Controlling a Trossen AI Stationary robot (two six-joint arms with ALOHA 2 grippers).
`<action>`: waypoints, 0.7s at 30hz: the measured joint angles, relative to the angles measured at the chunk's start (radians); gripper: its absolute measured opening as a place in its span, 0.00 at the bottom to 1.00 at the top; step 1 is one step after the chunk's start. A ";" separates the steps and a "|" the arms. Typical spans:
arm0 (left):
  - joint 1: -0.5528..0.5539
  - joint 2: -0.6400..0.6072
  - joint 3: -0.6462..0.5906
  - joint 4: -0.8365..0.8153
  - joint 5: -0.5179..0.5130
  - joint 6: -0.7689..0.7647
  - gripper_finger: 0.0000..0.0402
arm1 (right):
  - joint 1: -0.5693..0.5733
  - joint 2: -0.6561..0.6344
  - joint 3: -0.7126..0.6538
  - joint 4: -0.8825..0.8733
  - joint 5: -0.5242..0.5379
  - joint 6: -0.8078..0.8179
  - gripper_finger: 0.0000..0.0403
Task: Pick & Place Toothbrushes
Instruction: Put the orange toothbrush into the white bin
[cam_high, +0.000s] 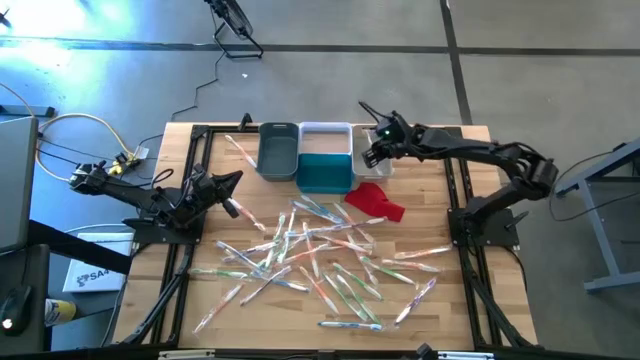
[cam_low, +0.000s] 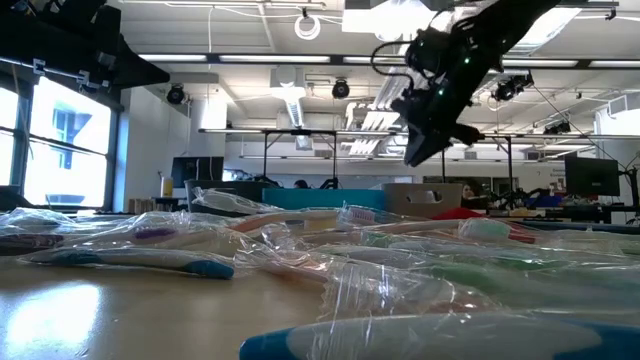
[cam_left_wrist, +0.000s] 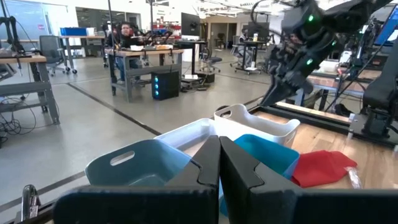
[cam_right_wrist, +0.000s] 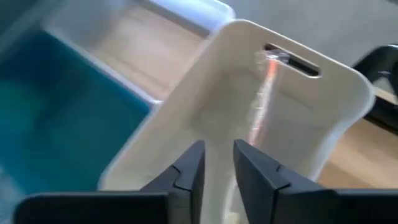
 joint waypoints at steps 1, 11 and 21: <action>0.000 0.000 0.000 0.000 0.000 0.000 0.00 | 0.000 -0.015 0.000 -0.005 -0.017 0.000 0.15; 0.000 0.000 0.000 0.000 0.000 0.008 0.00 | 0.000 -0.135 0.000 -0.031 -0.173 -0.034 0.01; 0.000 0.000 0.000 0.000 0.002 0.009 0.00 | 0.014 -0.170 0.000 -0.030 -0.295 -0.059 0.01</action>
